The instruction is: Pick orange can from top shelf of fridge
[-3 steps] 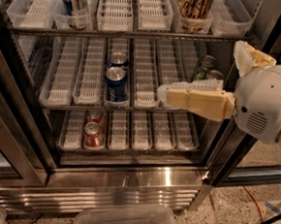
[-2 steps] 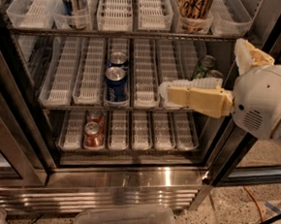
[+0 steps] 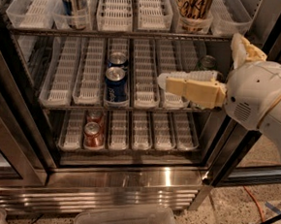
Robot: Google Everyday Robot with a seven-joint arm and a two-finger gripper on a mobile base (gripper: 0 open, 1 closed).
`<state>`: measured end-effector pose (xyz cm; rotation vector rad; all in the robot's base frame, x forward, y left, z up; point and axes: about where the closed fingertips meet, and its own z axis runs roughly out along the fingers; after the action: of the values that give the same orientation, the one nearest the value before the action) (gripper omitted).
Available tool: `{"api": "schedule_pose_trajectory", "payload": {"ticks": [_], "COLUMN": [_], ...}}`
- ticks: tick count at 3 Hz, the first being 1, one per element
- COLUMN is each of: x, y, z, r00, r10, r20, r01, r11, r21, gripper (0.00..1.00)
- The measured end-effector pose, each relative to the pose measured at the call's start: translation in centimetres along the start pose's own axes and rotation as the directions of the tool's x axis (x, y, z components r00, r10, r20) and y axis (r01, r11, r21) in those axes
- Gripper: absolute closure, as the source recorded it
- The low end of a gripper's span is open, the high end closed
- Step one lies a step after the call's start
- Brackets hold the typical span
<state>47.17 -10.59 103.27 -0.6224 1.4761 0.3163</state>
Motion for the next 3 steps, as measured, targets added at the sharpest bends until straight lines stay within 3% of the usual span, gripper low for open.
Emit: {"api": "schedule_pose_trajectory", "payload": {"ticks": [1, 2, 3], "x": [-0.28, -0.28, -0.50], "y": [-1.63, -1.63, -2.33], "z": [1.34, 1.35, 1.73], "r00": [0.999, 0.999, 0.999], "r10": [-0.013, -0.013, -0.007], "r20": [0.042, 0.042, 0.050], "r01": [0.010, 0.010, 0.002], "r11": [0.9982, 0.9982, 0.9955], "r21": [0.059, 0.059, 0.095], "gripper": [0.00, 0.00, 0.00]}}
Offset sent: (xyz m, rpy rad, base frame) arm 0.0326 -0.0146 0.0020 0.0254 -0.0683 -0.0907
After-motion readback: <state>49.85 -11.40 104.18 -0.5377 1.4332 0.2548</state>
